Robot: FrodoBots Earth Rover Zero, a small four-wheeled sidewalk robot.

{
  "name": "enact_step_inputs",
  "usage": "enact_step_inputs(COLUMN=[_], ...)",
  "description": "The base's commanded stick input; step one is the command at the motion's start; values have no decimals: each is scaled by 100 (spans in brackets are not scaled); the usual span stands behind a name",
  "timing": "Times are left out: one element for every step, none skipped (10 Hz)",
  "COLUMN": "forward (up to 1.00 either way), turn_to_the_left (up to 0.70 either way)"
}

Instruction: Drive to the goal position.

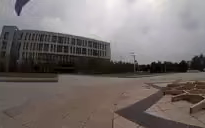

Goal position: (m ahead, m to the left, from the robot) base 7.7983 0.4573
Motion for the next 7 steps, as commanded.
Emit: enact_step_inputs(forward=[70, 70, 70, 70, 70, 70, 70], turn_to_the_left=[0, 0, 0, 0, 0, 0, 0])
